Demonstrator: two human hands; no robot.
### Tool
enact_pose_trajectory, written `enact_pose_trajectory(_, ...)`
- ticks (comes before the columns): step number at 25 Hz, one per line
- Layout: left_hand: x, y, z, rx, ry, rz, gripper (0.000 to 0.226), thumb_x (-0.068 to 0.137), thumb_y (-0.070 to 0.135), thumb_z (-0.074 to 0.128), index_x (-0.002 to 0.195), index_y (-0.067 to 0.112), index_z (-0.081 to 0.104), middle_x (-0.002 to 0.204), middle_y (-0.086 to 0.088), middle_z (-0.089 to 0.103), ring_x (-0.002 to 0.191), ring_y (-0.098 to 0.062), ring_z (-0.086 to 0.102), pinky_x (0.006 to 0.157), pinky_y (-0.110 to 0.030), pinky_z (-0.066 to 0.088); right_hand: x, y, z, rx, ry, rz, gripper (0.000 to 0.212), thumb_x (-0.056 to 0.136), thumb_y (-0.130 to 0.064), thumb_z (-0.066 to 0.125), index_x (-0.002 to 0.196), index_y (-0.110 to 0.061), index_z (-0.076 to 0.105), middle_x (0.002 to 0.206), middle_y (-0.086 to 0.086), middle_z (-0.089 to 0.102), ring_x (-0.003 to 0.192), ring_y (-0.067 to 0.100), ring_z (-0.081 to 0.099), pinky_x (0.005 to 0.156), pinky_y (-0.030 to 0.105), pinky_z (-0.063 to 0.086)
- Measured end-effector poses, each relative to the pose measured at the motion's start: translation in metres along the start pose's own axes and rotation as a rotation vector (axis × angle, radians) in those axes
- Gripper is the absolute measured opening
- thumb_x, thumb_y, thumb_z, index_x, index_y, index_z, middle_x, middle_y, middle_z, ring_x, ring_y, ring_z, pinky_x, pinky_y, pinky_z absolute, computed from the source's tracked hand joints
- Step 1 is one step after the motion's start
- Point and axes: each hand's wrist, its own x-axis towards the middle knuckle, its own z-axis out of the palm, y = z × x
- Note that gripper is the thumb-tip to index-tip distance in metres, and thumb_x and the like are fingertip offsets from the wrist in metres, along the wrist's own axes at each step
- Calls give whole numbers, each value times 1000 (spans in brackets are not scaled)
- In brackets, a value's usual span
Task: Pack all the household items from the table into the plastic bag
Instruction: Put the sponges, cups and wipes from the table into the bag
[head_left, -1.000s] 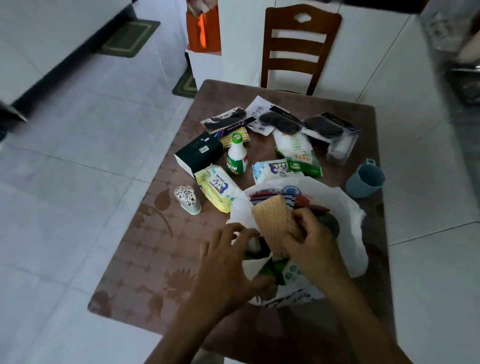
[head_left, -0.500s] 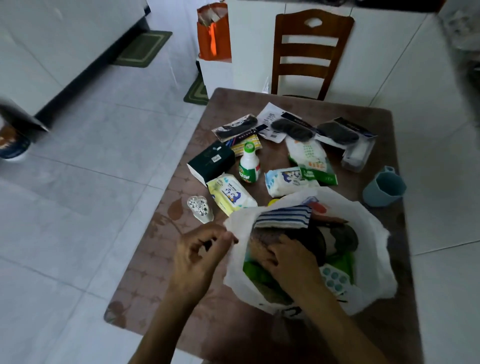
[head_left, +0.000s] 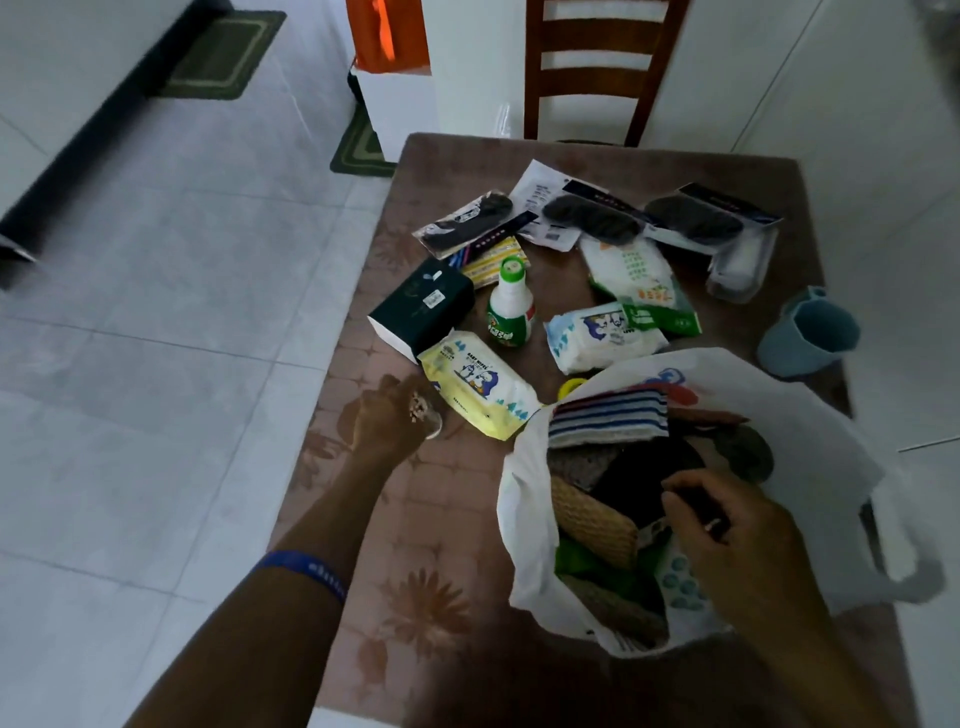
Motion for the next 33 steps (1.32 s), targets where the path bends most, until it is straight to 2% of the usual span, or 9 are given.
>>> enact_pose_trajectory(5, -33, -44, -28, -1360, -74, -487, 26, 86, 22, 71, 108, 13, 61, 126, -20, 55, 97, -28, 62, 66, -33, 59, 4, -3, 5, 286, -36, 231, 21, 89, -16, 68, 80, -34, 70, 80, -16, 70, 78, -1, 65, 58, 10, 49)
enact_pose_trajectory(9, -85, -20, -74, -1724, -193, -291, 35, 99, 31, 42, 128, 14, 52, 124, -11, 57, 105, -25, 57, 77, -32, 56, 9, -23, -11, 537, -37, 402, 18, 91, -10, 64, 85, -25, 72, 77, -6, 74, 76, 24, 67, 59, 22, 52)
enact_pose_trajectory(15, -164, 131, -155, -1471, -298, 246, 46, 75, 43, 76, 116, 25, 63, 113, 1, 68, 102, -21, 68, 82, -35, 58, 5, -54, -68, 1058, -413, -94, 68, 80, -32, 77, 140, -25, 44, 139, 12, 53, 115, 30, 60, 86, 42, 54)
enact_pose_trajectory(19, -185, 197, -145, -1314, -509, 291, 52, 61, 24, 87, 106, 29, 61, 106, 2, 72, 97, -22, 71, 76, -37, 61, 2, -51, -98, 943, -304, -98, 45, 88, -29, 69, 131, -31, 57, 127, 4, 63, 116, 27, 62, 84, 36, 57)
enact_pose_trajectory(22, -185, 217, -122, -1273, -615, 298, 68, 68, 11, 83, 121, 43, 55, 117, 2, 69, 101, -24, 70, 76, -42, 61, -3, -36, -112, 601, -359, -163, 33, 90, -32, 64, 123, -32, 63, 119, -7, 67, 111, 14, 64, 87, 37, 56)
enact_pose_trajectory(26, -189, 233, -83, -1158, -384, 194, 67, 69, 24, 77, 124, 50, 50, 107, 8, 68, 93, -20, 70, 71, -45, 62, -19, -12, -129, -216, 312, -400, 46, 87, -41, 64, 131, -30, 53, 135, -11, 52, 117, 1, 48, 92, 24, 47)
enact_pose_trajectory(28, -191, 227, -70, -1148, -293, 84, 59, 63, 39, 72, 116, 51, 50, 100, 13, 68, 83, -14, 71, 63, -41, 62, -20, 6, -134, -422, 274, -160, 67, 79, -50, 70, 137, -29, 44, 138, -4, 49, 120, 14, 47, 92, 28, 42)
enact_pose_trajectory(31, -192, 233, -51, -1173, -384, 31, 55, 64, 43, 64, 115, 52, 45, 105, 10, 65, 83, -18, 71, 64, -42, 62, -16, 16, -132, 153, -18, 243, 12, 88, -30, 68, 99, -25, 69, 91, 4, 72, 86, 24, 67, 75, 38, 54)
enact_pose_trajectory(33, -182, 246, -38, -1191, -412, 57, 54, 69, 38, 66, 117, 48, 42, 112, -1, 62, 84, -21, 72, 64, -41, 62, -12, 17, -140, 600, 35, 310, 19, 94, -18, 60, 79, -19, 71, 60, 5, 62, 61, 23, 62, 69, 42, 53)
